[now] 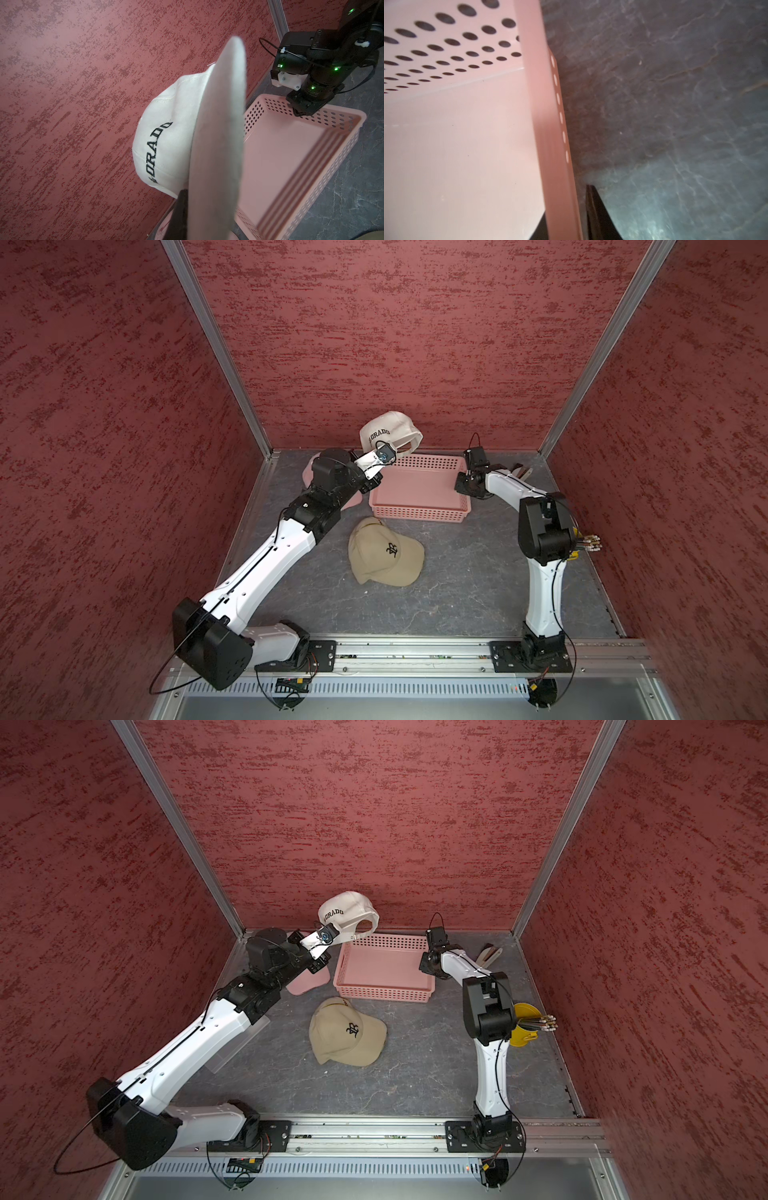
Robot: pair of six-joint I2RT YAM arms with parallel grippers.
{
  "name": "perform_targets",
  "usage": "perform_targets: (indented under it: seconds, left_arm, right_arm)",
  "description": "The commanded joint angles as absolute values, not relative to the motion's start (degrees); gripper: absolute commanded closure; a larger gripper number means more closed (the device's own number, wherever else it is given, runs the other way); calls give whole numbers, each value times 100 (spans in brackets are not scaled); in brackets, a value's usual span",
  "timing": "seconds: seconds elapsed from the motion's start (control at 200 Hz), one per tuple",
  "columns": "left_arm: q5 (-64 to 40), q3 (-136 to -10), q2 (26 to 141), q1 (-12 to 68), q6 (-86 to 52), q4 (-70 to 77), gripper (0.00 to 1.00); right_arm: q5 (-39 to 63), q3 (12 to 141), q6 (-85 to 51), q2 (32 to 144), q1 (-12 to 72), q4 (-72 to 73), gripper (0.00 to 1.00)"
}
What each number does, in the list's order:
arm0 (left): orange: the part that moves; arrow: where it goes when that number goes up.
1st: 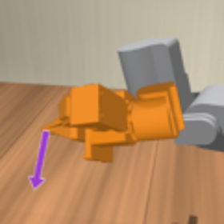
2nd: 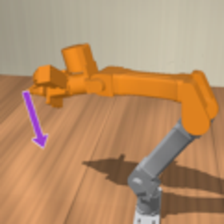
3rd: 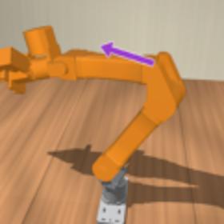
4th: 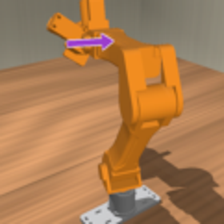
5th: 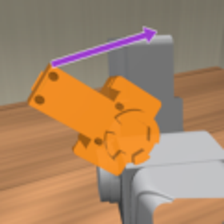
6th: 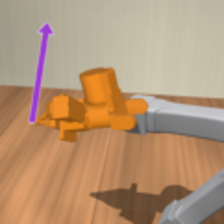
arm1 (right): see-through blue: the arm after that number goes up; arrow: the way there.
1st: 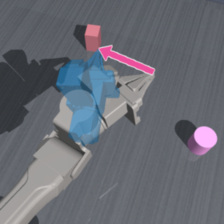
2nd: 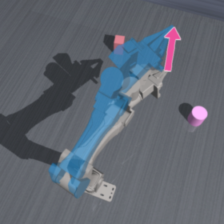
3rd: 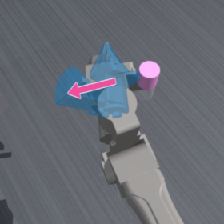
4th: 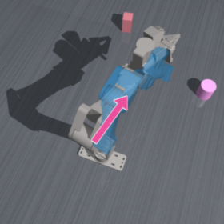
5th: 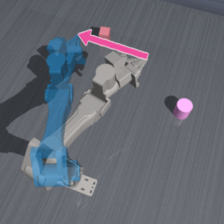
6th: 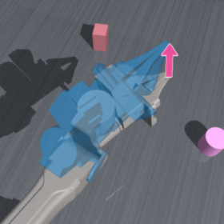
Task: Turn the baseball cap inside out
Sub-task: Move the basket to the center of the board, then place the baseball cap at the center of the board.
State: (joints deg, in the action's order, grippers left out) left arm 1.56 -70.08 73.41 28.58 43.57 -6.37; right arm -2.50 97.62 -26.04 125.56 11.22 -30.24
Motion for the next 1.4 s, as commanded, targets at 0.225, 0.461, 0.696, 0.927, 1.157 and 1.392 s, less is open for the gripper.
perform_targets:
  seconds: [0.225,0.461,0.696,0.927,1.157,1.392]
  left_arm:
    - [29,-7061,7478,2820,4263,-423,100]
    - [-396,-6878,7445,2854,4326,-431,100]
    - [-920,-6540,7295,3072,4754,-131,100]
    - [-583,-6471,7744,3263,5511,914,100]
    - [621,-6454,9086,3320,6908,3369,100]
    - [910,-5874,9713,3379,7406,5252,100]
  right_arm:
    - [89,11681,-3145,13772,1219,-2881,78]
    - [885,11987,-2627,13829,1217,-2812,51]
    - [865,9695,-2357,11476,725,-2205,33]
    - [854,8434,-2591,9795,510,-3058,34]
    - [1031,7111,-3631,7993,1567,-2922,35]
    - [1259,6595,-4815,7178,2296,-2165,35]
